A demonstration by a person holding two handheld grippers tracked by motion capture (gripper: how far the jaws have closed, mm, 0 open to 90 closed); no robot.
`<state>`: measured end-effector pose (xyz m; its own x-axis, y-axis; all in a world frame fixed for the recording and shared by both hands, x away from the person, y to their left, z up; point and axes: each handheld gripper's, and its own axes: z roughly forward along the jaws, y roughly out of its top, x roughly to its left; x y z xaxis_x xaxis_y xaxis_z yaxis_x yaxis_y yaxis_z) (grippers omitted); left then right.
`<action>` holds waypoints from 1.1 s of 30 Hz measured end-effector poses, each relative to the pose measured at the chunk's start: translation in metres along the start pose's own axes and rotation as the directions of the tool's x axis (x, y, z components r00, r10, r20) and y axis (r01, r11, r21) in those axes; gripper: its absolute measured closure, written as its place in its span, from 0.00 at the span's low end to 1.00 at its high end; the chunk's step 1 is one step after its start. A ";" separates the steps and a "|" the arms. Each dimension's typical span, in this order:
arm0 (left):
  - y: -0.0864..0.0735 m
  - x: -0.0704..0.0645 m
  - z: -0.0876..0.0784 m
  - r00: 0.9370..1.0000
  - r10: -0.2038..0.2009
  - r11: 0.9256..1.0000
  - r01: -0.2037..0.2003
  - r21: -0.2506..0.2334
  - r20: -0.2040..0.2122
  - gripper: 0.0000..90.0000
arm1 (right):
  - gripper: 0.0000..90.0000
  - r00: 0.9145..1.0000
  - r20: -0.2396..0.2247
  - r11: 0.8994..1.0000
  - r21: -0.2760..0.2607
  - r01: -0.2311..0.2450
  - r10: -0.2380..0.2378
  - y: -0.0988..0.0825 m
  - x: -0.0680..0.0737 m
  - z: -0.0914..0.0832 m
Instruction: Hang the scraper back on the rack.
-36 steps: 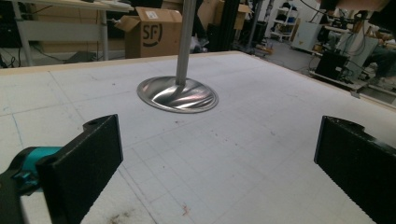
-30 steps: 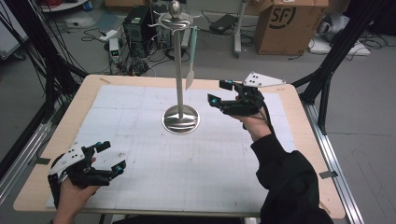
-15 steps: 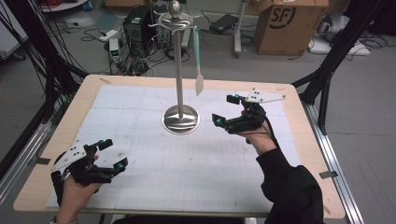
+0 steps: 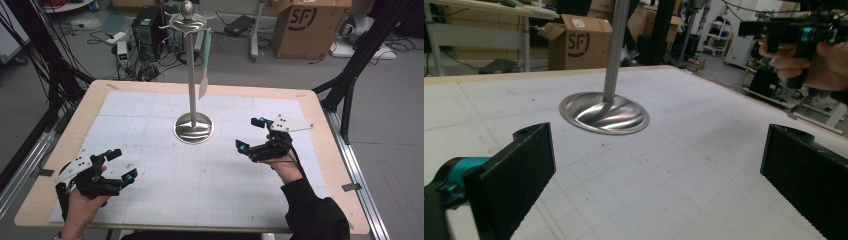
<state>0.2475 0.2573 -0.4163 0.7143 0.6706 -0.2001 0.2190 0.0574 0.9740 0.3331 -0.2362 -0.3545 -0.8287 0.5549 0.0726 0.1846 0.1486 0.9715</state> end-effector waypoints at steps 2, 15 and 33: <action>-0.001 0.000 0.001 1.000 0.005 1.000 -0.005 0.014 0.000 0.02 | 0.00 1.000 0.009 1.000 0.000 -0.006 0.006 -0.007 0.000 -0.004; -0.004 0.001 0.003 1.000 0.029 0.999 -0.029 0.027 -0.002 0.02 | 0.00 0.999 0.051 0.999 0.033 0.000 -0.002 -0.050 0.005 -0.021; -0.004 0.003 0.003 1.000 0.000 1.000 0.000 0.012 0.007 0.02 | 0.00 0.997 0.065 0.999 -0.005 -0.039 0.039 -0.086 0.007 -0.048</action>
<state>0.2506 0.2569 -0.4213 0.7191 0.6652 -0.2011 0.2272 0.0484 0.9726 0.2861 -0.2847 -0.4269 -0.7846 0.6126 0.0958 0.2139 0.1224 0.9692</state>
